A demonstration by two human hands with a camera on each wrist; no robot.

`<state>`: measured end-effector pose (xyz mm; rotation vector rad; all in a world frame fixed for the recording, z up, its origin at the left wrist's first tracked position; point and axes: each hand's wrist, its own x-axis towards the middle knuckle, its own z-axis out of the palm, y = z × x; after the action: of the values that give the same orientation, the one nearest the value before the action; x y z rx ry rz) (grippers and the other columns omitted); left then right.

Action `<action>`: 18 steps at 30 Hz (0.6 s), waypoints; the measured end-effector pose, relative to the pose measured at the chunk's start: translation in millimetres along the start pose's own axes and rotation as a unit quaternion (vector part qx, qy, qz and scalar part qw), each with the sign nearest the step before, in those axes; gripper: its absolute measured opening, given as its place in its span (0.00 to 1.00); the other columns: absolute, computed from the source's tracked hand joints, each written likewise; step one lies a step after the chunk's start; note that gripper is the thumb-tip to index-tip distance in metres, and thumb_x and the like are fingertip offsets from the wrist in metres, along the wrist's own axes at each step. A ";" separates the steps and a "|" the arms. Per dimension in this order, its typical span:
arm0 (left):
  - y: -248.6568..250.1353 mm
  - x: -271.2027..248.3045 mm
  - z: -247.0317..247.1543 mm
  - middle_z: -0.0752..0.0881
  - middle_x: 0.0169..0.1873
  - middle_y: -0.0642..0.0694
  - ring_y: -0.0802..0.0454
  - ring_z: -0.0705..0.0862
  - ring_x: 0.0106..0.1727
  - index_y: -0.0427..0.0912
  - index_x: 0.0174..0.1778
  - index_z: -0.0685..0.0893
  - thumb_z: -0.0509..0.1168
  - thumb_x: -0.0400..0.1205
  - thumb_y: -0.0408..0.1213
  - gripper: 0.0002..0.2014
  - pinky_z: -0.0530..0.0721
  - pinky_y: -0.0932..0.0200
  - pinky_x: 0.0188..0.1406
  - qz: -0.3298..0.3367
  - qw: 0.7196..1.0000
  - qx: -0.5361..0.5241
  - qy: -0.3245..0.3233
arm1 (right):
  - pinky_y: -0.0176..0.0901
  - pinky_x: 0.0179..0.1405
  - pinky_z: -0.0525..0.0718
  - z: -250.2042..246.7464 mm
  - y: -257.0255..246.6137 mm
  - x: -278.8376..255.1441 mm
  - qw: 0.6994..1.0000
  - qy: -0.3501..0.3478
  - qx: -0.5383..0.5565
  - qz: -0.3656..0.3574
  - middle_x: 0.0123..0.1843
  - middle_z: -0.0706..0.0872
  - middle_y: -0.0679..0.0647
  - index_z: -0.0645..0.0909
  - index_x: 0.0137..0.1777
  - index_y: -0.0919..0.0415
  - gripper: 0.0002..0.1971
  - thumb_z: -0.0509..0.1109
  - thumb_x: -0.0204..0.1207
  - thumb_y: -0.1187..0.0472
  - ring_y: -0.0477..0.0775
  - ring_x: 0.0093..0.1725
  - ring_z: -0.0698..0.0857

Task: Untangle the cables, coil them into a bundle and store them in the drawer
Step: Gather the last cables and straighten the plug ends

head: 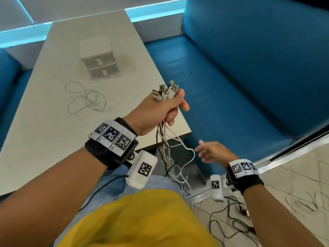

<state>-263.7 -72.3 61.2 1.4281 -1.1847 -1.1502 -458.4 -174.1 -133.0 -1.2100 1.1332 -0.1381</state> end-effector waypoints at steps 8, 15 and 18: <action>-6.5 9.9 18.9 0.62 0.22 0.49 0.49 0.70 0.25 0.43 0.36 0.78 0.55 0.87 0.52 0.20 0.77 0.45 0.42 0.010 0.999 -0.034 0.029 | 0.41 0.66 0.76 40.4 -84.6 -55.5 0.939 -0.106 -0.199 -0.261 0.64 0.70 0.48 0.74 0.57 0.28 0.28 0.83 0.58 0.40 0.41 0.65 0.73; 4.7 11.8 16.0 0.59 0.21 0.50 0.52 0.59 0.22 0.42 0.36 0.75 0.53 0.88 0.51 0.20 0.71 0.60 0.25 0.004 0.997 -0.062 0.052 | 0.58 0.48 0.82 64.3 -51.4 -29.2 0.949 -0.109 -0.168 -0.244 0.31 0.85 0.48 0.83 0.32 0.53 0.20 0.66 0.76 0.40 0.57 0.39 0.86; 13.5 13.3 19.4 0.59 0.21 0.50 0.55 0.55 0.20 0.43 0.35 0.74 0.54 0.88 0.50 0.19 0.56 0.60 0.21 0.016 0.998 -0.064 0.021 | 0.51 0.35 0.78 62.1 -17.2 -6.7 0.972 -0.079 -0.092 -0.200 0.20 0.77 0.47 0.73 0.23 0.50 0.22 0.69 0.80 0.56 0.57 0.27 0.79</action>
<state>-283.2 -88.6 70.5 1.3261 -1.0820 -1.1481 -407.5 -135.9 -120.7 -1.5785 0.7656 -0.2424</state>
